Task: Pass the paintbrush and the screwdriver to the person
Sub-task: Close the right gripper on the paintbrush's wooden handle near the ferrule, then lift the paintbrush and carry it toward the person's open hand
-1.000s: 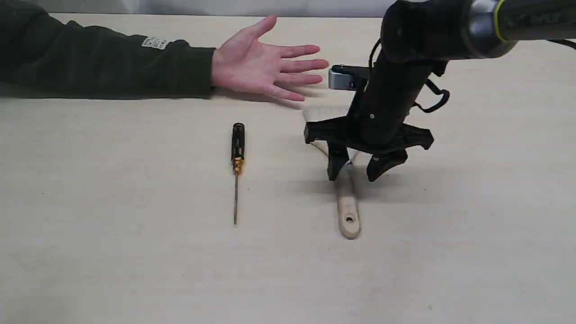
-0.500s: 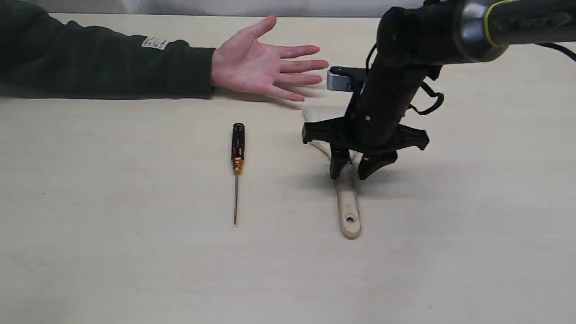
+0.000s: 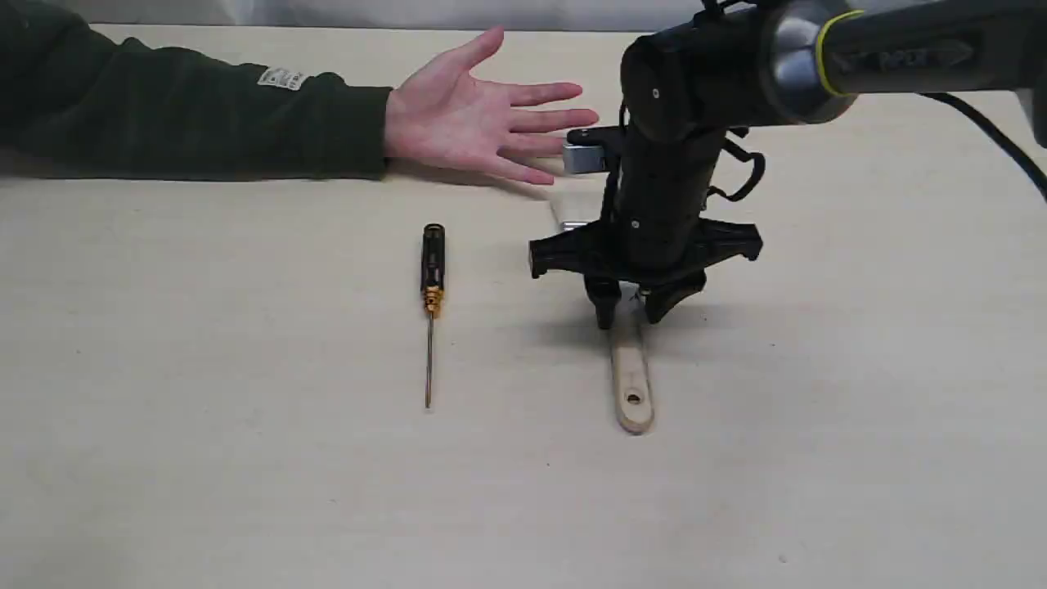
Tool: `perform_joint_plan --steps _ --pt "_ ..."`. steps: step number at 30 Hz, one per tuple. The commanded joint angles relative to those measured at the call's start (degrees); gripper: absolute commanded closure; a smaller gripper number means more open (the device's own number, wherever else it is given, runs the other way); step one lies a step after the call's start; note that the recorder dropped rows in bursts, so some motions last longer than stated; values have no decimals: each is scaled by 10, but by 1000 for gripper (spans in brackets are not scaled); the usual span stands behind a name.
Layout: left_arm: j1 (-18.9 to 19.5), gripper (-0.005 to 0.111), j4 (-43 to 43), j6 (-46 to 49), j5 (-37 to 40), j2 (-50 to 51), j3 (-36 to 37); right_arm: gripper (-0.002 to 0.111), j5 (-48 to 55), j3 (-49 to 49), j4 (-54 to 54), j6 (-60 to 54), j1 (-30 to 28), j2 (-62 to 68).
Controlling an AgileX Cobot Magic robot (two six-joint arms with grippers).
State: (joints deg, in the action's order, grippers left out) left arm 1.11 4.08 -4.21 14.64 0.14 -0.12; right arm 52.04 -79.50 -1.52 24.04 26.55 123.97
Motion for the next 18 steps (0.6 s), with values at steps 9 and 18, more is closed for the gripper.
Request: perform_joint_plan --steps 9,18 --pt "-5 107 -3 -1 -3 -1 1 104 7 14 -31 -39 -4 35" --pt "-5 107 -3 -1 -3 -1 1 104 -31 25 -49 -39 -4 19"
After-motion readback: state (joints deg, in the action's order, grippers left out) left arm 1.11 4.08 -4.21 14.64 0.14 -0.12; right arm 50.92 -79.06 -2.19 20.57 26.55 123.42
